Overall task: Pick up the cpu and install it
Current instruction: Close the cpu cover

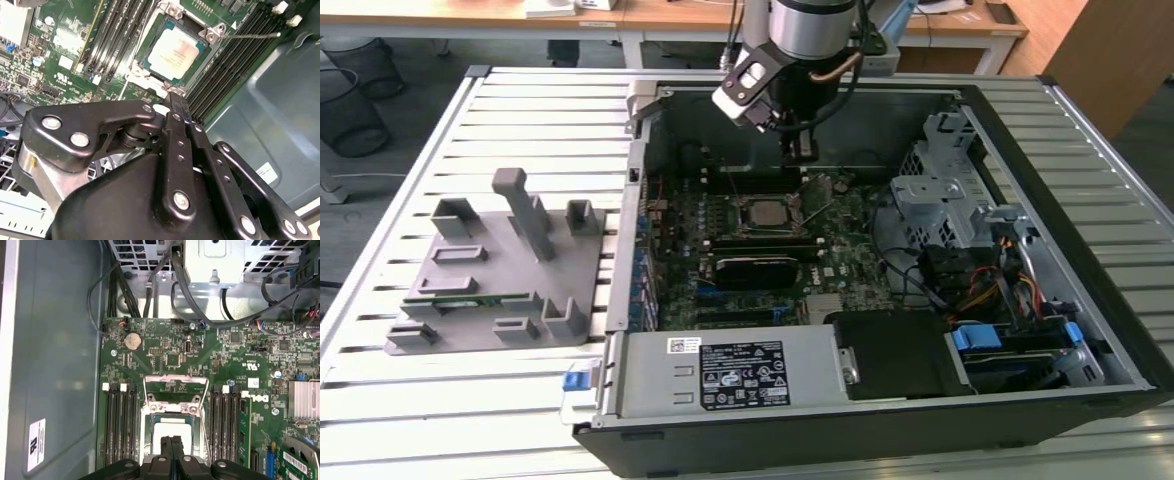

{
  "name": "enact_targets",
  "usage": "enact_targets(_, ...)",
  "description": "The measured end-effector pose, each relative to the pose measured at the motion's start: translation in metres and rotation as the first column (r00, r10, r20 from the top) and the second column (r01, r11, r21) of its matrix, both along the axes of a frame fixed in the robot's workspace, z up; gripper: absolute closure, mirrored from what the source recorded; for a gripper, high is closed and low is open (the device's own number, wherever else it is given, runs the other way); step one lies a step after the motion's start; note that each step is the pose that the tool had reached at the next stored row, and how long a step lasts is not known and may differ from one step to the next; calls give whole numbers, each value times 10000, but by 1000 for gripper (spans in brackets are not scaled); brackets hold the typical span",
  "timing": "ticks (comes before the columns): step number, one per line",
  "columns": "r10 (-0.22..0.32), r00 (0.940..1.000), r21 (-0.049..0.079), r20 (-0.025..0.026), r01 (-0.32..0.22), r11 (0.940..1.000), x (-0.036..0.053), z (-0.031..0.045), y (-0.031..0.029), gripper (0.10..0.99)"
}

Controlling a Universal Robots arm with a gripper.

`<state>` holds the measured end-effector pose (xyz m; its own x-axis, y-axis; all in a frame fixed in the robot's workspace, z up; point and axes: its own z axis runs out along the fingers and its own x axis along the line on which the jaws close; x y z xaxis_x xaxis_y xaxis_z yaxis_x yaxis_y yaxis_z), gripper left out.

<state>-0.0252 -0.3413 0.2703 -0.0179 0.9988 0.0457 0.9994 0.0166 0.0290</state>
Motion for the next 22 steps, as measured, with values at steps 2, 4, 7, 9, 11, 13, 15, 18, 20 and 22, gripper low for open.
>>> enact_targets(2, 0, 10000, 1, -30, 0, 10000, 27, 0, 0, 980)
enact_targets(4, 1, 10000, 1, -64, -1, 10000, 60, -1, 0, 980)
enact_targets(7, 0, 10000, 1, -95, 0, 10000, 98, -3, -12, 980)
enact_targets(9, 0, 9999, 5, -106, 0, 10000, 115, -5, -21, 980)
enact_targets(11, 1, 9999, 3, -117, -1, 10000, 138, -5, -22, 980)
enact_targets(13, 0, 9999, 4, -122, 0, 10000, 162, -6, -23, 980)
enact_targets(15, 1, 9999, 4, -121, -1, 10000, 189, -7, -23, 980)
enact_targets(18, 90, 9999, 3, -121, -90, 10000, 210, -11, -24, 980)
enact_targets(20, 168, 9998, 3, -121, -168, 9999, 215, -16, -29, 980)
enact_targets(22, 187, 9998, 3, -122, -187, 9998, 219, -20, -45, 980)
